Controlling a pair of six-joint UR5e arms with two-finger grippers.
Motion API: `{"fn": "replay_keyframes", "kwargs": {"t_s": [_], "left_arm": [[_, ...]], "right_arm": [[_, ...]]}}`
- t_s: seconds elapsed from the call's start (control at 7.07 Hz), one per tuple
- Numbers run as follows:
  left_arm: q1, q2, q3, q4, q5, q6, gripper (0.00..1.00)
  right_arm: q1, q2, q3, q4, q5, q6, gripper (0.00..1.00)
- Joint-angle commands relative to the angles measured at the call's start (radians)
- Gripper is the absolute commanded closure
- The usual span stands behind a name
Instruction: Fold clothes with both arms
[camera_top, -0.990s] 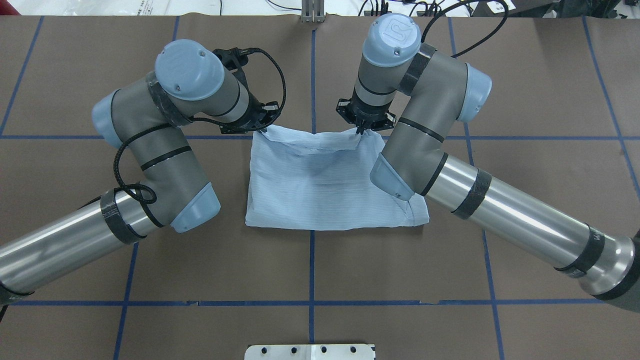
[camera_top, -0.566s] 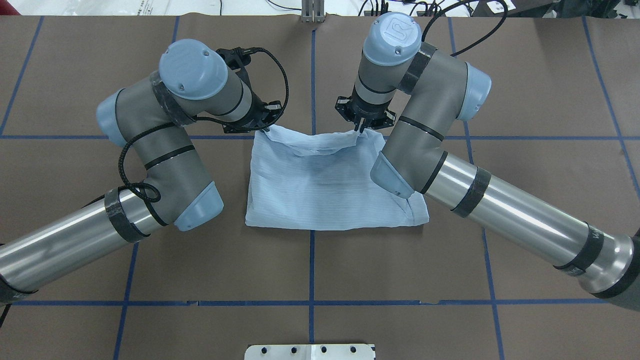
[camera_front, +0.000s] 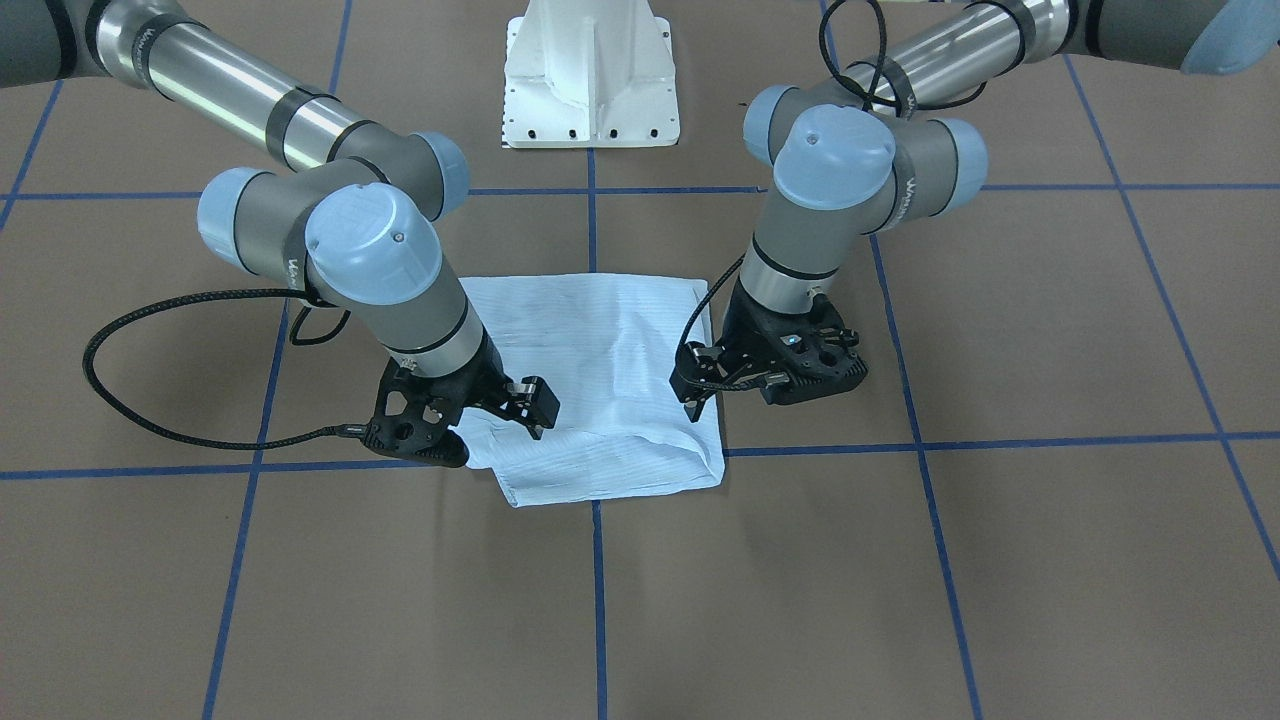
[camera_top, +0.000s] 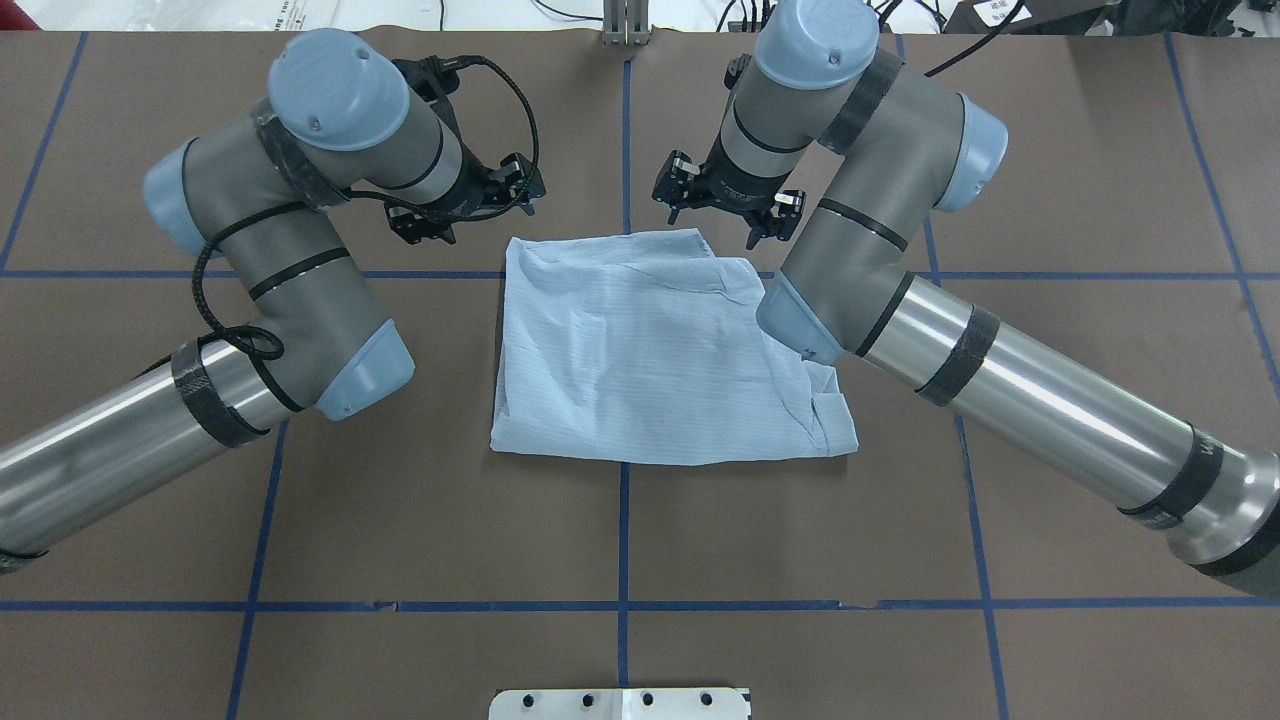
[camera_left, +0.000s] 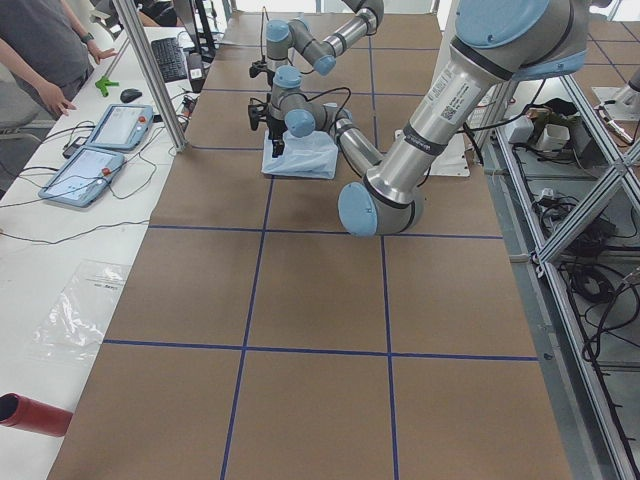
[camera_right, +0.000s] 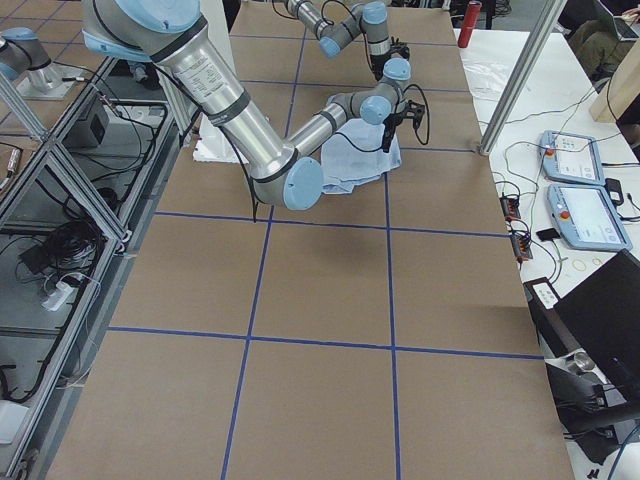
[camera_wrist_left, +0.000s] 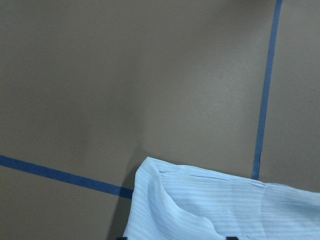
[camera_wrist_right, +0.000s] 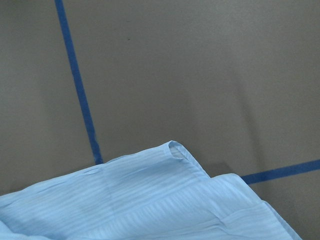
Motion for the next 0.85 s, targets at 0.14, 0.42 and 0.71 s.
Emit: {"fn": "replay_keyframes", "kwargs": {"t_s": [0.14,0.42,0.71], "left_arm": [[-0.136,0.192,-0.169,0.019,-0.082,0.280,0.00],[-0.323,0.339,-0.212,0.019,-0.177,0.603,0.00],[-0.524,0.428,-0.211,0.099,-0.229,0.948,0.00]], "right_arm": [[0.086,-0.083,0.059,-0.021,-0.021,-0.202,0.00],[0.260,-0.191,0.070,-0.094,0.026,-0.585,0.00],[0.452,-0.324,0.073,-0.134,0.161,-0.919,0.00]]}}
